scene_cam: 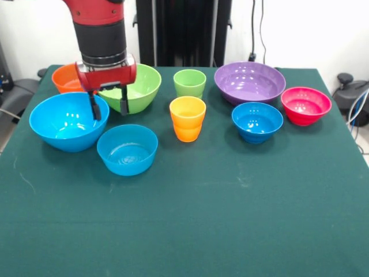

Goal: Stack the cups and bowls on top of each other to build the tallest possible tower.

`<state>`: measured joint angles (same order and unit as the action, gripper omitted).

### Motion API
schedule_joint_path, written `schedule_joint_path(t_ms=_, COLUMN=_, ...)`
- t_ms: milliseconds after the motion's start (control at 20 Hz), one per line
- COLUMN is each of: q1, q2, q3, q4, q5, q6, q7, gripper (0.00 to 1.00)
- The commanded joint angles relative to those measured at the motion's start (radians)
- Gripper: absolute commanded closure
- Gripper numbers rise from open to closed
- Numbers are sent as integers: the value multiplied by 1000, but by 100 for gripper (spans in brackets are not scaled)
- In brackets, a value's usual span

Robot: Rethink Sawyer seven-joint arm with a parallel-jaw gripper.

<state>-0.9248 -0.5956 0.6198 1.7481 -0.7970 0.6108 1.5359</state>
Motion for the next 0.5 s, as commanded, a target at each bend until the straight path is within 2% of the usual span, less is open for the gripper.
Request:
schedule_joint_path(t_ms=50, q1=74, q2=82, q3=-109, q4=-10, q5=-107, q6=-60, q7=54, gripper=0)
schedule_joint_path(t_ms=300, q1=127, q2=92, q3=-203, q4=-48, q5=-70, q6=-102, q7=209, gripper=0)
schedule_joint_path(t_ms=500, q1=147, q2=94, q3=-238, q4=-66, q5=-36, q6=-115, q7=245, gripper=0)
